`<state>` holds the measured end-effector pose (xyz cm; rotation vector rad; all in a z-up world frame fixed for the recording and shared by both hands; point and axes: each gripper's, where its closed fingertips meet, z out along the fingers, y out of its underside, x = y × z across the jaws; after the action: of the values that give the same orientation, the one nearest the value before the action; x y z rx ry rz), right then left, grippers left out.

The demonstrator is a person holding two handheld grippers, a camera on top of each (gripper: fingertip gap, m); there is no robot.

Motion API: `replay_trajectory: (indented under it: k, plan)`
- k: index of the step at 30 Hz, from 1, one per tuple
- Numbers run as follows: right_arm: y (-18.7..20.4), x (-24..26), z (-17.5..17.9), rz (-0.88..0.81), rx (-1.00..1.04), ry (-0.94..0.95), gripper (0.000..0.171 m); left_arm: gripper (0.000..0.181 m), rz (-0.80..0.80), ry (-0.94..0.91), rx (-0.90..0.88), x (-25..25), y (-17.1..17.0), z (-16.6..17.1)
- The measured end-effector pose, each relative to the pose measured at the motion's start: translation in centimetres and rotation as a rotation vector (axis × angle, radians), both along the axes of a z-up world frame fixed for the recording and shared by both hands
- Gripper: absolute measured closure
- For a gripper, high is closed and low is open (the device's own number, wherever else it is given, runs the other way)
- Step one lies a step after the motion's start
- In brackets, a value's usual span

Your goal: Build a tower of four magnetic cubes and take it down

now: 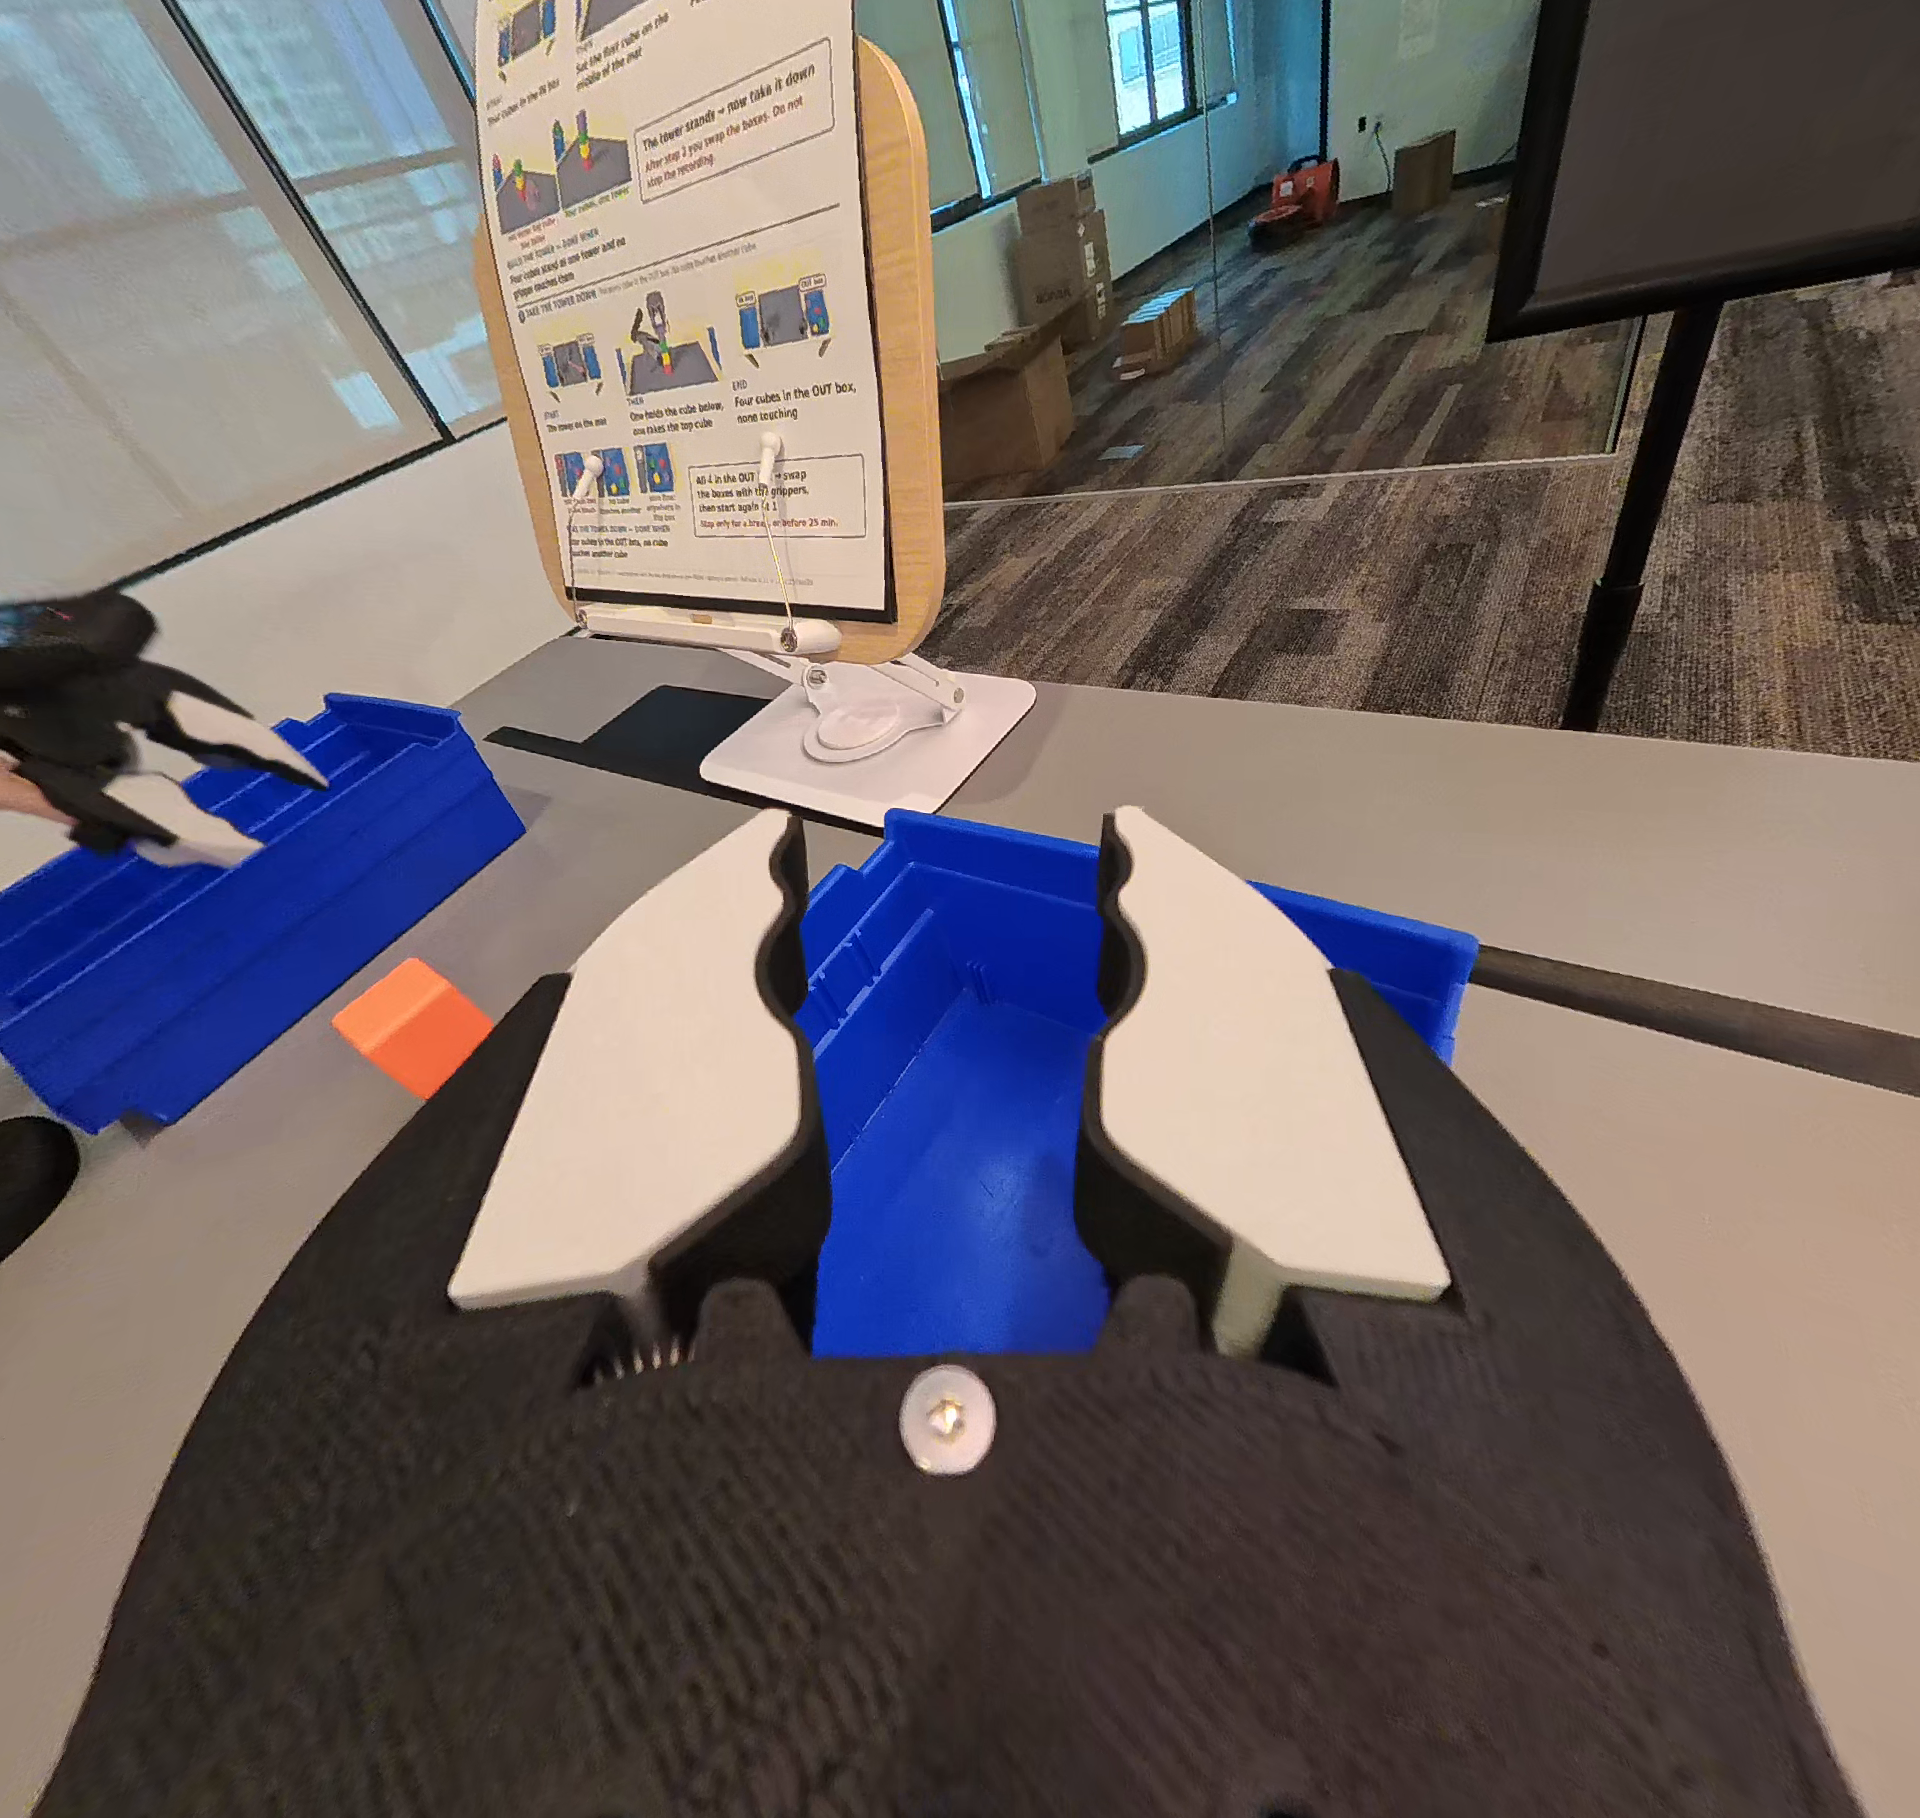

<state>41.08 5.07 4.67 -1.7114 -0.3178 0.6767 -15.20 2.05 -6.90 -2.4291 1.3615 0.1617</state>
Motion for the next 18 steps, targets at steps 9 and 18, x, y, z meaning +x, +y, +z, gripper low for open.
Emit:
replay_trajectory:
  k: [9, 18]
  plan:
    - [0.0, 0.7, -0.9, -0.015, -0.026, 0.016, 0.117, 0.117, 0.013, -0.086, -0.088, 1.2, 1.6, -4.4]
    - [0.0, 0.6, -1.4, -0.001, -0.043, 0.019, 0.117, 0.135, 0.009, 0.005, -0.171, 0.6, 1.0, -6.0]
